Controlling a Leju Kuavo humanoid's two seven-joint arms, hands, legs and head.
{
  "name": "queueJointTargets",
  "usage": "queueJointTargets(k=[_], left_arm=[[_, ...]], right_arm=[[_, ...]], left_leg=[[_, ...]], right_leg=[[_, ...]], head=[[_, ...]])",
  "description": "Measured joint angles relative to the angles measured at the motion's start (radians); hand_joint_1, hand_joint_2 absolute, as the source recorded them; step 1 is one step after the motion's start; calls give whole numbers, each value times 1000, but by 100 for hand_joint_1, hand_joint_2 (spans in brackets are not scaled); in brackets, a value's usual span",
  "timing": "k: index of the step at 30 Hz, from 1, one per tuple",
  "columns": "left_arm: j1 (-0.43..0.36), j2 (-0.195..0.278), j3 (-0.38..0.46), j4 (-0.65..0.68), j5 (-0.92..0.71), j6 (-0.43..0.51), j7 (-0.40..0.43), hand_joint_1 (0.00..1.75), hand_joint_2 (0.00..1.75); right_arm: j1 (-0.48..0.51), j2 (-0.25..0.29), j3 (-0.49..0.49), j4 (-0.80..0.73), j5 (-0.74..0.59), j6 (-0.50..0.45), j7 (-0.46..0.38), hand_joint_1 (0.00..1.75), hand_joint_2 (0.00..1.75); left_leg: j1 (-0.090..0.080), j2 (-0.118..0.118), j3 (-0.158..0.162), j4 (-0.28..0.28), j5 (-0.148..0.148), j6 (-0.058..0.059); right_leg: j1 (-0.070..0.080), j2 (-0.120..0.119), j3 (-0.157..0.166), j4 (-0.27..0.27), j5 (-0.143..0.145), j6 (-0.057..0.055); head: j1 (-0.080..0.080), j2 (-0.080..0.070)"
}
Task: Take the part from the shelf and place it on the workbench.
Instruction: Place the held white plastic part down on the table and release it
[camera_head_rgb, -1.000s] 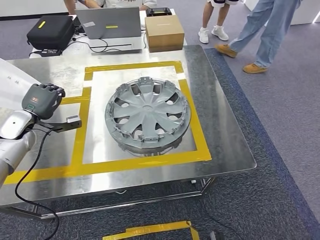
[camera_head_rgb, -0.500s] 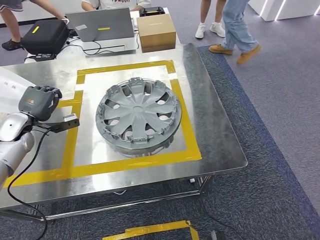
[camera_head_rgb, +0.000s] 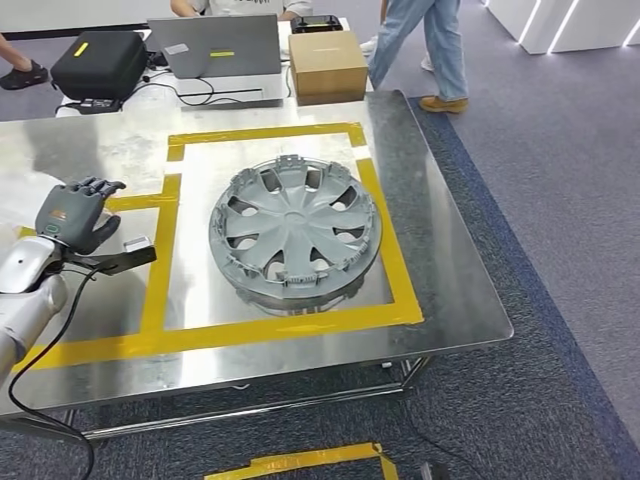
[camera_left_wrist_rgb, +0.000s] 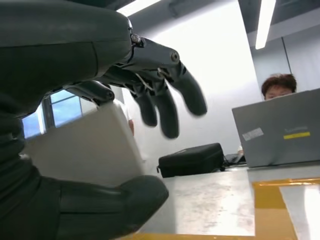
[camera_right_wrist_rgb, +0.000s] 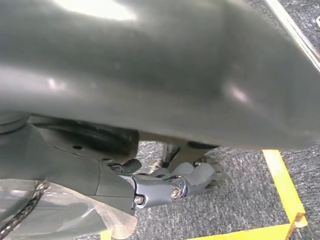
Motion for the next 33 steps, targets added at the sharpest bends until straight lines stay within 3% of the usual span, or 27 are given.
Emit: queueJointTargets(k=[1,2,3,5,7,11,13,15,16,17,18,20,22,25,27,31,32,33], left_arm=[[5,0,2,0,-5,8,6,0,0],[10,0,2,0,-10,14,12,0,0],[13,1,2,0,-15,17,16,0,0],[16,3,3,0,-22,19,19,0,0],[17,8,4,1,-26,20,19,0,0],[19,17,4,1,-42,17,12,0,0],[18,22,4,1,-45,16,11,0,0],[19,25,3,1,-47,15,10,0,0],[22,25,3,2,-48,14,10,0,0],[24,25,3,2,-49,14,10,0,0],[25,25,2,2,-48,14,10,0,0],[24,27,2,2,-48,14,10,0,0],[21,28,2,2,-49,14,10,0,0],[18,24,1,2,-63,7,10,0,0],[6,17,-1,2,-78,-1,14,0,0],[-12,3,-5,2,-85,-5,15,0,0],[-12,1,-6,2,-82,-4,12,0,0],[-12,1,-7,2,-77,-4,7,0,0]], right_arm=[[1,0,0,0,0,0,0,0,0],[2,0,0,0,0,0,0,0,0],[3,0,0,0,1,1,-1,0,0],[3,0,0,0,1,2,-1,0,0],[3,0,1,0,2,4,-1,0,0],[7,0,4,0,2,6,-3,0,0],[7,0,6,0,2,6,-4,0,0],[8,0,7,0,2,6,-5,0,0],[9,0,7,0,2,6,-5,0,0],[10,0,7,0,2,6,-5,0,0],[11,0,7,0,2,6,-5,0,0],[11,0,8,0,2,6,-5,0,0],[10,0,8,0,0,6,-7,0,0],[12,0,8,0,-7,5,-15,0,0],[11,0,8,0,-10,6,-18,0,0],[9,0,8,0,-9,6,-17,0,0],[10,0,8,0,-8,6,-17,0,0],[10,0,8,0,-7,6,-17,0,0]], left_leg=[[-1,0,0,0,0,0],[-1,0,0,0,0,1],[-1,-1,1,1,-1,0],[-3,-2,2,1,-2,-2],[-6,-3,1,2,-2,-10],[-4,-3,-2,8,-10,-31],[-2,-3,-30,79,-57,-40],[-2,-3,-87,212,-121,-47],[-1,-3,-110,263,-137,-49],[-1,-3,-118,283,-134,-50],[0,-3,-107,260,-111,-51],[2,-3,-43,128,-44,-50],[1,-4,4,25,-12,-43],[-2,-5,8,7,-12,-27],[1,-4,10,3,-8,-13],[0,-2,9,1,-6,1],[0,-1,9,1,-6,1],[-1,0,9,2,-5,1]], right_leg=[[0,0,-23,45,-11,0],[0,0,-29,51,-2,0],[0,0,-13,16,25,-3],[1,-1,60,-130,90,-11],[2,-1,114,-230,117,-16],[1,0,127,-250,123,-30],[-2,0,130,-256,127,-40],[-1,0,130,-256,127,-43],[-1,1,130,-255,127,-43],[-1,1,130,-254,126,-43],[-1,1,131,-253,126,-43],[-1,3,132,-249,122,-40],[2,4,129,-243,119,-33],[4,4,122,-242,119,-20],[3,3,107,-215,98,-9],[-1,0,-11,25,-8,4],[-1,0,-25,50,-9,4],[-1,0,-18,36,9,2]], head=[[0,0],[0,0],[0,0],[0,0],[-1,0],[-3,0],[-7,0],[-9,0],[-9,0],[-9,0],[-9,0],[-8,0],[-9,0],[-10,0],[-8,0],[-3,0],[-3,0],[-3,0]])
